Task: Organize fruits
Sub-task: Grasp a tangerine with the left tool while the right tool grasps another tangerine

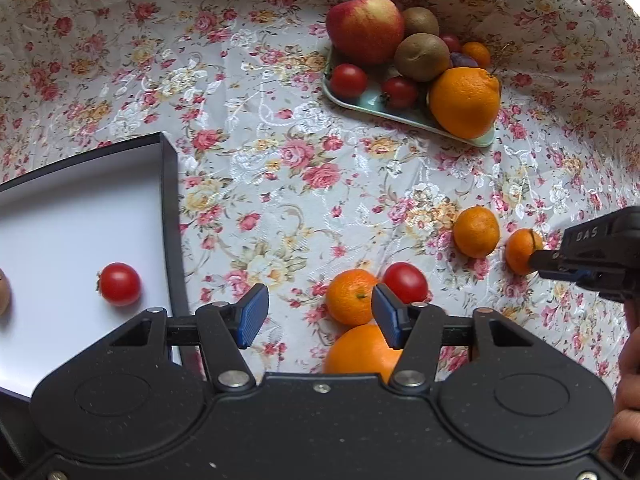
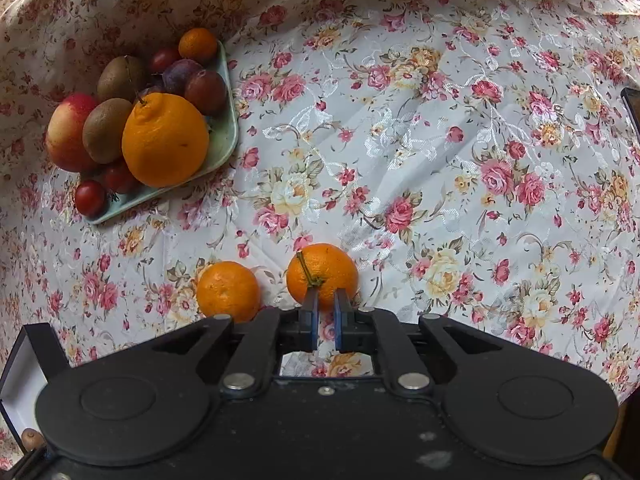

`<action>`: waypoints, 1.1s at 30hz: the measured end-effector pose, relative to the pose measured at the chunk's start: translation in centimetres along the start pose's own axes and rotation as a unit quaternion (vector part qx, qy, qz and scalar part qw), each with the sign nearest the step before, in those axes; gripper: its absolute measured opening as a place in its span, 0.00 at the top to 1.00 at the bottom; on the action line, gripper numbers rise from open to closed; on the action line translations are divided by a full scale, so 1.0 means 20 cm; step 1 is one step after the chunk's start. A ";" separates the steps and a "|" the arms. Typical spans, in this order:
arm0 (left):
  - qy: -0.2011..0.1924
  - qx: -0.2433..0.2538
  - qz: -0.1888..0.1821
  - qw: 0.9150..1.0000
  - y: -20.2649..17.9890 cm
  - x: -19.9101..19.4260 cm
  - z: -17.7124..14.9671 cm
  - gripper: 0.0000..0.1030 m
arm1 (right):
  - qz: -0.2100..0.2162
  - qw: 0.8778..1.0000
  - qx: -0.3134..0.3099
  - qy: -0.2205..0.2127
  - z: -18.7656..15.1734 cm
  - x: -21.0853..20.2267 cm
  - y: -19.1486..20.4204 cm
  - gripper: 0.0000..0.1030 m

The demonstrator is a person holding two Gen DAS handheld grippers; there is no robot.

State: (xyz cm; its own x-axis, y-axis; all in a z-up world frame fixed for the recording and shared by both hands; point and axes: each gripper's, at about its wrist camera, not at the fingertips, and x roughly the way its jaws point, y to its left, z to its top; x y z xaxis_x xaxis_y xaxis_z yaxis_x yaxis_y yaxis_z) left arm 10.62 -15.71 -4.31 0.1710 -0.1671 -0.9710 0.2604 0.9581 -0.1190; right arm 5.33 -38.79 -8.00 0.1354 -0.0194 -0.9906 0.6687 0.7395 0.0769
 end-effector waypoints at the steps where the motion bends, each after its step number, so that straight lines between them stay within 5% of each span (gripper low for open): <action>1: -0.001 0.000 -0.003 1.000 -0.01 0.01 0.00 0.41 | 0.005 1.000 0.000 0.000 0.00 0.00 0.00 0.89; 16: 0.030 0.021 -0.008 0.999 -0.13 0.19 0.02 0.39 | 0.000 1.000 0.003 -0.019 0.04 0.07 0.02 0.55; 26: 0.028 0.011 -0.014 0.999 -0.11 0.19 0.03 0.37 | -0.059 0.997 -0.049 -0.018 0.02 0.17 0.13 0.57; 33: 0.034 -0.002 -0.012 0.999 -0.07 0.18 -0.02 0.41 | -0.056 0.998 -0.013 0.012 0.03 0.17 0.07 0.58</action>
State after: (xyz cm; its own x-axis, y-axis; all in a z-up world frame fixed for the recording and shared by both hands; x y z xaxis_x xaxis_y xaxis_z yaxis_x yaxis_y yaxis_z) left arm 10.49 -17.46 -7.71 0.1004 -0.1749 -0.9794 0.2596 0.9549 -0.1440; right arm 7.09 -38.27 -11.12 0.0431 -0.0884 -0.9952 0.6591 0.7511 -0.0381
